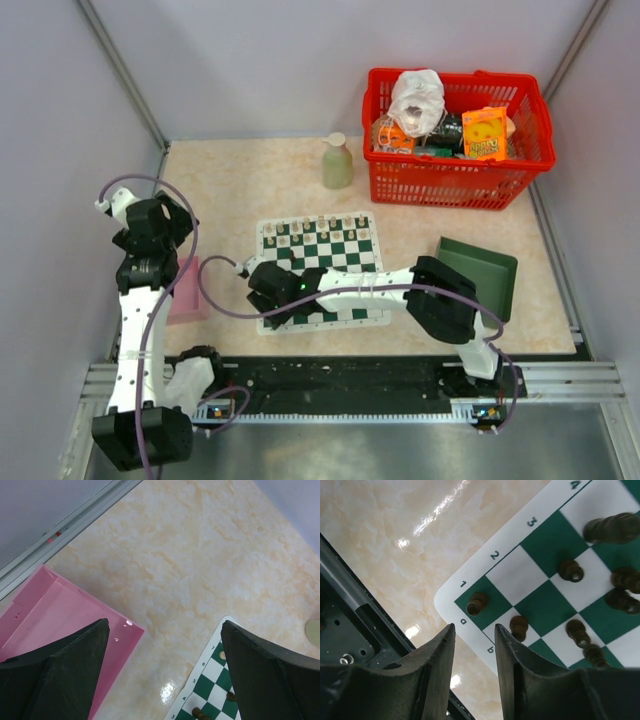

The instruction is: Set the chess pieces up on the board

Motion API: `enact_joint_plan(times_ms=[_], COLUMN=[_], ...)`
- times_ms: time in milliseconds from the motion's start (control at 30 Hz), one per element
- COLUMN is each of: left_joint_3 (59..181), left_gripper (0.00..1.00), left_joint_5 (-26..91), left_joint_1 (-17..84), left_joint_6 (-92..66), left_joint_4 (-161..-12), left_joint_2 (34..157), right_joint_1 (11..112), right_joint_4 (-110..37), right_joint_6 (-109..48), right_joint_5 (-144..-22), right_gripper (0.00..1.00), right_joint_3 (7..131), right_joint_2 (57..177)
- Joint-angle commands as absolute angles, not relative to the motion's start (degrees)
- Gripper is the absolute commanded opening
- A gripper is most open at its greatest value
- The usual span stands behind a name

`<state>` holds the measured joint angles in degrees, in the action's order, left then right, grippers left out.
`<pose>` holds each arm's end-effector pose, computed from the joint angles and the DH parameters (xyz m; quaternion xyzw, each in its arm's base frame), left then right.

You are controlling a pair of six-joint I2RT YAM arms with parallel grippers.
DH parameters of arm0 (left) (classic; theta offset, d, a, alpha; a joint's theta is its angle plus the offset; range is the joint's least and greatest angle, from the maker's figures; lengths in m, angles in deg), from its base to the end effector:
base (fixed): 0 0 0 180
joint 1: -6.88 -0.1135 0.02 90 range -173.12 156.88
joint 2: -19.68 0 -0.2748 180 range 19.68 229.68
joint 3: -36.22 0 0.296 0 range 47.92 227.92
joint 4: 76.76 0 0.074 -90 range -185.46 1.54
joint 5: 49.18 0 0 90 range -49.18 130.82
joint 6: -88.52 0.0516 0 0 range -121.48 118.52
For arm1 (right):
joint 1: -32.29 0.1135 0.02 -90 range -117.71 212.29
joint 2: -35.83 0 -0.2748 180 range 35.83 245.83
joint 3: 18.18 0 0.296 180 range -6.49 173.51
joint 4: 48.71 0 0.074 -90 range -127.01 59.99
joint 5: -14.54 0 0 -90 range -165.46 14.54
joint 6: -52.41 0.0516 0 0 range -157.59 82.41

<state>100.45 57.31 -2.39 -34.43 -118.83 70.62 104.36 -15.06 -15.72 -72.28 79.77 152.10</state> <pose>0.2376 0.0536 0.3355 -0.3749 0.7683 0.0174 0.5185 0.1566 0.4748 0.1680 -0.3927 0.8597 0.2202 0.2414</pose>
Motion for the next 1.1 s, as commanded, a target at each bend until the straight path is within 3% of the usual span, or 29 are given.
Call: enact_joint_plan(times_ms=[0, 567, 900, 1067], left_joint_3=[101.8, 101.27, 101.27, 101.18], left_gripper=[0.99, 0.99, 0.99, 0.99], left_joint_5=[59.28, 60.16, 60.42, 60.33], left_joint_1=[-2.78, -2.96, -3.05, -3.05], left_joint_6=[-33.03, -33.38, -33.29, -33.21], left_joint_4=[-118.69, -118.34, -118.16, -117.99], left_joint_2=[71.01, 71.01, 71.01, 70.92], right_joint_1=[106.47, 106.47, 106.47, 106.47], right_joint_4=[-17.41, -16.1, -15.92, -16.09], right_joint_6=[-15.0, -16.94, -17.29, -17.46], right_joint_5=[-68.52, -67.2, -67.38, -65.01], right_gripper=[0.37, 0.35, 0.13, 0.1], right_joint_3=[83.42, 86.33, 86.94, 87.03], right_joint_2=[154.66, 156.95, 157.04, 156.24])
